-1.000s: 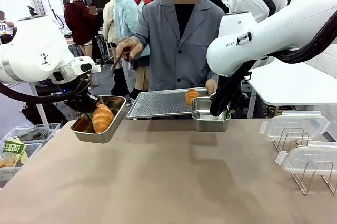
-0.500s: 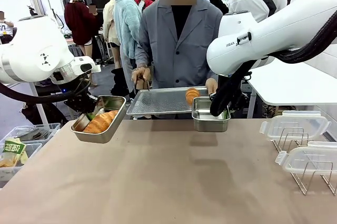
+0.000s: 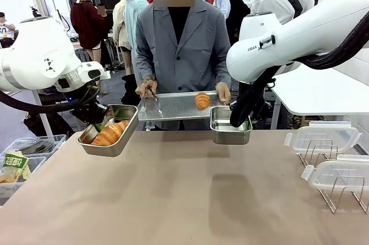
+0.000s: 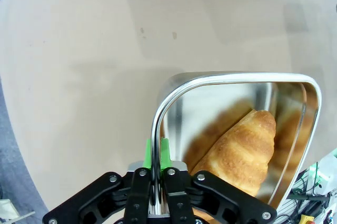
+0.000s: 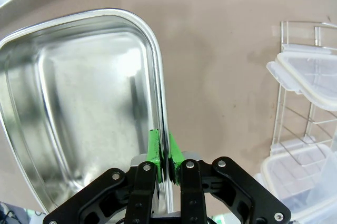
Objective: Place the bread in airtight containers.
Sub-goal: Once an object is inside an Airtight Container , place the container in the center of the table.
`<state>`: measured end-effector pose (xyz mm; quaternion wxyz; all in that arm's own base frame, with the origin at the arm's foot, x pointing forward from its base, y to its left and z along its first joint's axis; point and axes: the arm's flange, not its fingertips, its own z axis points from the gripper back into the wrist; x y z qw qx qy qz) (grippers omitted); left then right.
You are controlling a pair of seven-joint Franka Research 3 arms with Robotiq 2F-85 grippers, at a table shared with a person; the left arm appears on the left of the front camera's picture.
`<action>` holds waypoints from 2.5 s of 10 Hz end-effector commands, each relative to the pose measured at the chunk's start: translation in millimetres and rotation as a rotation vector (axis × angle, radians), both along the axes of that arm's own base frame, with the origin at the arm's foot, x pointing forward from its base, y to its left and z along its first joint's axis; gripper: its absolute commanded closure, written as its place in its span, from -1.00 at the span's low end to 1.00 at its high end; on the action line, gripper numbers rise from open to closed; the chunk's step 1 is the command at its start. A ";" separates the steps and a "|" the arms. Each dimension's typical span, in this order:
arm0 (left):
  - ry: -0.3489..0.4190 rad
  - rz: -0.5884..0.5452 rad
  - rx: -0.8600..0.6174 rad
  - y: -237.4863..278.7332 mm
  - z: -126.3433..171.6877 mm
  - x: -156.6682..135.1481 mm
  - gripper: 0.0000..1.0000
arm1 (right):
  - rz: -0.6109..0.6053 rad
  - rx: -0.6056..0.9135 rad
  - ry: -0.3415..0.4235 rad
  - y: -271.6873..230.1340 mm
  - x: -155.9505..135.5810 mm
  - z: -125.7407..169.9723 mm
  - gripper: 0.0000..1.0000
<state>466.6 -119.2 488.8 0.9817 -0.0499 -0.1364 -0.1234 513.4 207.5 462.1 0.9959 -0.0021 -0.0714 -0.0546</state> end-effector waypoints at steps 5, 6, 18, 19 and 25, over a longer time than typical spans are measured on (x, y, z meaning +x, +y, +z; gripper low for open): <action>-0.023 -0.003 0.005 1.0 1.9 1.0 1.00 | -0.008 0.007 -0.024 0.4 -1.0 0.7 1.00; -0.023 -0.003 0.005 1.0 1.9 1.0 1.00 | -0.008 0.007 -0.024 0.4 -1.0 0.7 1.00; 0.192 0.192 -0.036 47.9 -159.8 82.6 1.00 | -0.008 0.007 -0.024 0.4 -1.0 0.7 1.00; 0.202 0.200 -0.004 44.7 -161.7 81.5 1.00 | -0.008 0.007 -0.024 0.4 -1.0 0.7 1.00; 0.151 0.129 0.006 40.6 -130.6 57.2 -0.85 | -0.008 0.007 -0.024 0.4 -1.0 0.7 1.00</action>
